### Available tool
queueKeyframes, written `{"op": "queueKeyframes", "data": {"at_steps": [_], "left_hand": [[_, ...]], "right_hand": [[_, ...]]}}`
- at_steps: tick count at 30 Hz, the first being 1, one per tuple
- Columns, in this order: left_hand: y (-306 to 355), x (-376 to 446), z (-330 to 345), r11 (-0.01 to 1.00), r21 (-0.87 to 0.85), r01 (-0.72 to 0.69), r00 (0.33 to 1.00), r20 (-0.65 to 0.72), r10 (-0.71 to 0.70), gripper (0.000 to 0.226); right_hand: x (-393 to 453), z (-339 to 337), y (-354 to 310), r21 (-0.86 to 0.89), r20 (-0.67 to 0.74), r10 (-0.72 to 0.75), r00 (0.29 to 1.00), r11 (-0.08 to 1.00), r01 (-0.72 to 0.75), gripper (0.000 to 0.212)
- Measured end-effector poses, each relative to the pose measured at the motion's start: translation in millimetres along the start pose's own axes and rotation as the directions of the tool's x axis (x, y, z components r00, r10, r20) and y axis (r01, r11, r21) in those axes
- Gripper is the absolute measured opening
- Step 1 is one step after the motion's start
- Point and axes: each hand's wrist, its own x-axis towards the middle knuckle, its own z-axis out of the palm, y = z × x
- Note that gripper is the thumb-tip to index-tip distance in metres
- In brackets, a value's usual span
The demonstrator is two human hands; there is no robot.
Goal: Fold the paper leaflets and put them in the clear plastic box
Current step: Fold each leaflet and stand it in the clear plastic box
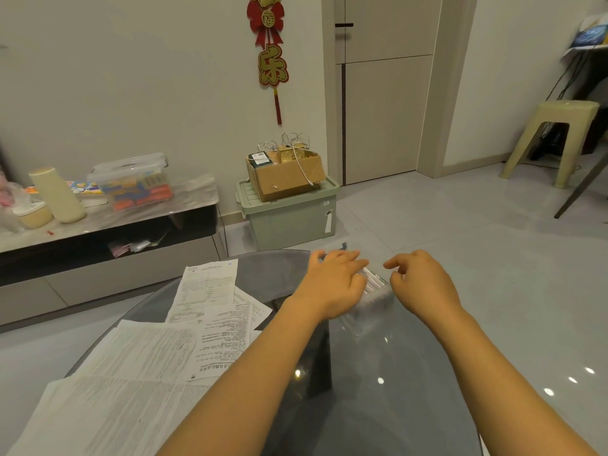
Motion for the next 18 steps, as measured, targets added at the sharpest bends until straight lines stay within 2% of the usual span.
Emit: {"op": "queueKeyframes", "data": {"at_steps": [2, 9, 12, 15, 18], "left_hand": [[-1.1, -15.4, -6.2, 0.999, -0.02, 0.033, 0.998, -0.049, -0.034, 0.068], [1.0, -102.1, -22.7, 0.984, -0.05, 0.172, 0.975, -0.132, -0.177, 0.066], [-3.4, -138.2, -23.2, 0.964, -0.082, 0.251, 0.957, -0.131, -0.26, 0.05], [-12.5, -180.9, -19.4, 0.92, -0.133, 0.368, 0.914, -0.129, -0.385, 0.043], [-24.4, -206.6, -10.1, 0.857, -0.14, 0.495, 0.857, -0.084, -0.509, 0.046]], "right_hand": [[-9.7, -2.8, -5.0, -0.018, -0.005, -0.065, 0.998, 0.998, 0.065, 0.033], [-62.9, -0.2, -38.8, 0.084, 0.088, -0.298, 0.95, 0.953, 0.291, 0.034], [-79.1, 6.9, -49.4, 0.111, 0.126, -0.366, 0.922, 0.929, 0.353, 0.036], [-100.9, 19.0, -65.8, 0.096, 0.202, -0.456, 0.867, 0.89, 0.446, 0.036], [-115.0, 33.8, -72.5, 0.07, 0.265, -0.501, 0.824, 0.862, 0.501, 0.037]]}}
